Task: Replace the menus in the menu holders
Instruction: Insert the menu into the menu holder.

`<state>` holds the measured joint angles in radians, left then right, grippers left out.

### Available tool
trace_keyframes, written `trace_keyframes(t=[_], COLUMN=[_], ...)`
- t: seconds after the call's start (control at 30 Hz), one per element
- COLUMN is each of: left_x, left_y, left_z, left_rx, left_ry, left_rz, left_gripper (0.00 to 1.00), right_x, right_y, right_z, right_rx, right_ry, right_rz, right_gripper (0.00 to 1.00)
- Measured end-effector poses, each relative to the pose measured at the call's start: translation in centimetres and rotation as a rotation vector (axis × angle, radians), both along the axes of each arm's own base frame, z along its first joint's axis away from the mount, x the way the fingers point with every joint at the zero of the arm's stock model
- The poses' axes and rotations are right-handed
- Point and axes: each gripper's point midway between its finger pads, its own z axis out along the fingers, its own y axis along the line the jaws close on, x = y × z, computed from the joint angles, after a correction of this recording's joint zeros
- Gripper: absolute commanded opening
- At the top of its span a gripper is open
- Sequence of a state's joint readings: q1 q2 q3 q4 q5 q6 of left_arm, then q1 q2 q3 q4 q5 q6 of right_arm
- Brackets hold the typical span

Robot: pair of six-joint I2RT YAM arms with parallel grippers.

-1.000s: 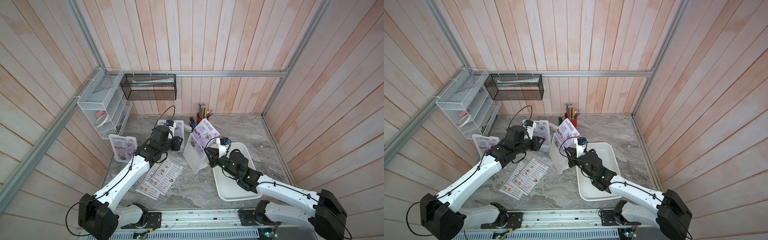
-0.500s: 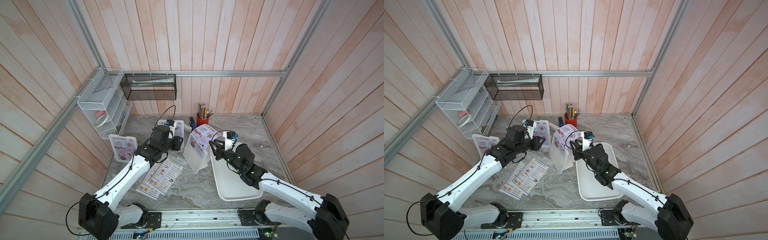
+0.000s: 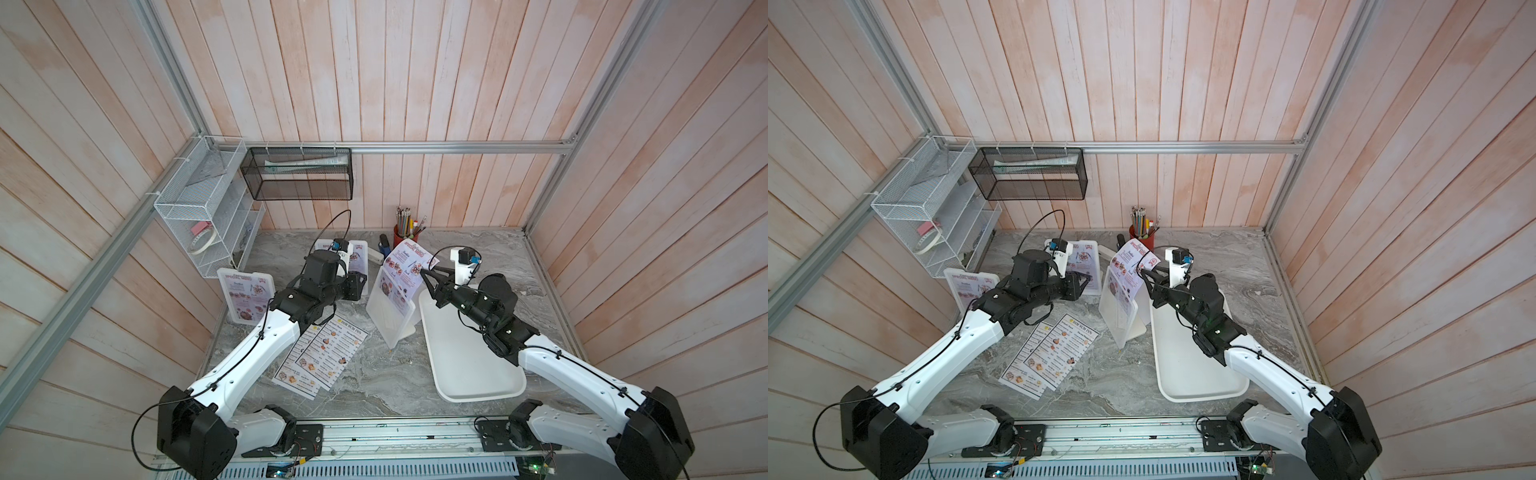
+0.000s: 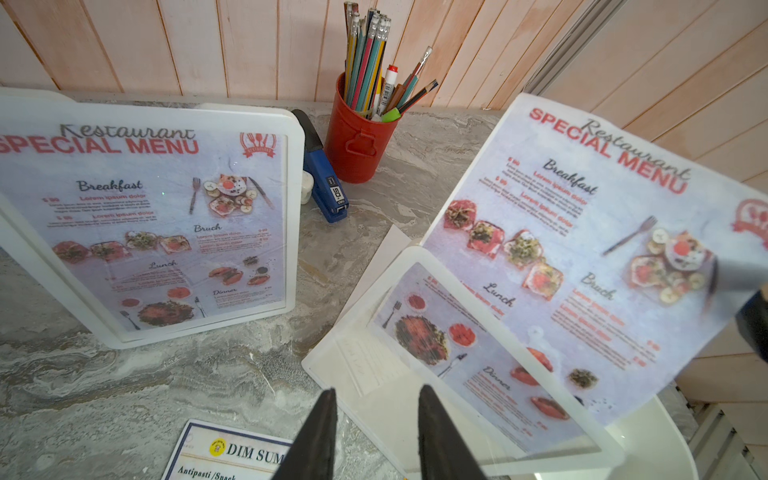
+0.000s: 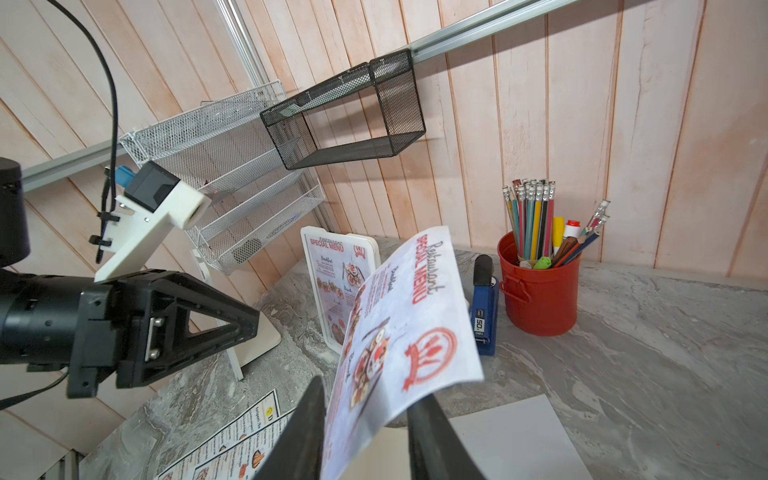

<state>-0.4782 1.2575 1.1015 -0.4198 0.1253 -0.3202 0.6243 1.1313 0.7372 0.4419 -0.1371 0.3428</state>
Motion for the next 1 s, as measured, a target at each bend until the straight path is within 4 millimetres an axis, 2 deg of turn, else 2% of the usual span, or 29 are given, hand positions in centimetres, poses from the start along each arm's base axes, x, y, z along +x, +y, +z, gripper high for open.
trace_keyframes(t=[0.23, 0.37, 0.47, 0.7, 0.87, 1.0], left_x=[0.1, 0.1, 0.1, 0.1, 0.1, 0.1], left_y=[0.0, 0.0, 0.0, 0.0, 0.0, 0.0], left_z=[0.3, 0.3, 0.2, 0.3, 0.3, 0.2], left_rx=[0.001, 0.001, 0.002, 0.002, 0.002, 0.003], left_ry=[-0.007, -0.007, -0.007, -0.008, -0.008, -0.007], left_rz=[0.001, 0.001, 0.001, 0.0, 0.0, 0.0], left_gripper=[0.35, 0.35, 0.35, 0.35, 0.35, 0.35], right_x=[0.5, 0.6, 0.5, -0.1, -1.8, -3.1], right_y=[0.7, 0.8, 0.9, 1.3, 1.9, 2.6], right_z=[1.9, 1.9, 1.6, 1.0, 0.2, -1.2], right_rx=[0.009, 0.0, -0.011, -0.015, -0.002, -0.003], right_ry=[-0.033, -0.038, -0.029, -0.005, 0.021, 0.058], right_rz=[0.028, 0.029, 0.036, 0.063, 0.108, 0.138], right_gripper=[0.23, 0.11, 0.07, 0.07, 0.09, 0.13])
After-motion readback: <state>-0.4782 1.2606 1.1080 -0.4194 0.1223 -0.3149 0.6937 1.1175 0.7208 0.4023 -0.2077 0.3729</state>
